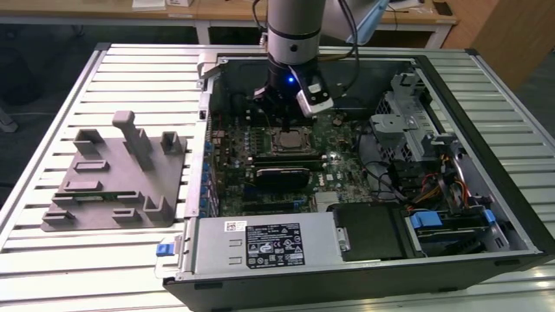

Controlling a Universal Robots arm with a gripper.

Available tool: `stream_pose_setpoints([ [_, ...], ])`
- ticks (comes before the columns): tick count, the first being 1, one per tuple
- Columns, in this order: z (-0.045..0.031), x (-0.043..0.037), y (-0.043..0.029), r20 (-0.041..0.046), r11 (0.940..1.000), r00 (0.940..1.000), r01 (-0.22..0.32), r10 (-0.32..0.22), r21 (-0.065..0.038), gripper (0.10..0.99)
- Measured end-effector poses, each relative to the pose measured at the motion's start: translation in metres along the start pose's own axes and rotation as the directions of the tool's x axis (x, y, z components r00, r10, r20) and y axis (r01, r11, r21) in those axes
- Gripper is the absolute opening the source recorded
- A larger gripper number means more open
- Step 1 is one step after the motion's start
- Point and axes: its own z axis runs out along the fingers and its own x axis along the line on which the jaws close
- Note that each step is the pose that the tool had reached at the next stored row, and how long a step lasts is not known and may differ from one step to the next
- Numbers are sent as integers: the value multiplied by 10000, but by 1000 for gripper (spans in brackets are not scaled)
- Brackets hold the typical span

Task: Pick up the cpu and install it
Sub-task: 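Install the first cpu locking lever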

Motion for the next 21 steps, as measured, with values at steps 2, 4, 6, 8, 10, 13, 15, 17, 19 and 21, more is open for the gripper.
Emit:
stream_pose_setpoints([
  [2,-1,33,-4,0,10000,10000,0,0,0,106],
  [4,-1,67,-8,0,10000,10000,1,-1,-1,106],
  [6,-2,101,-11,0,10000,10000,0,0,0,106],
  [8,-3,136,-15,0,10000,10000,0,0,0,106],
  [10,-3,171,-19,0,10000,10000,0,0,-1,106],
  [13,-5,219,-25,0,10000,10000,1,-1,0,106],
  [15,-5,241,-27,0,10000,10000,0,0,-1,106],
  [17,-6,258,-29,0,10000,10000,0,0,-1,106],
  [19,-6,274,-31,0,10000,10000,1,-1,-1,106],
  [21,-7,295,-33,0,10000,10000,0,0,0,106],
])
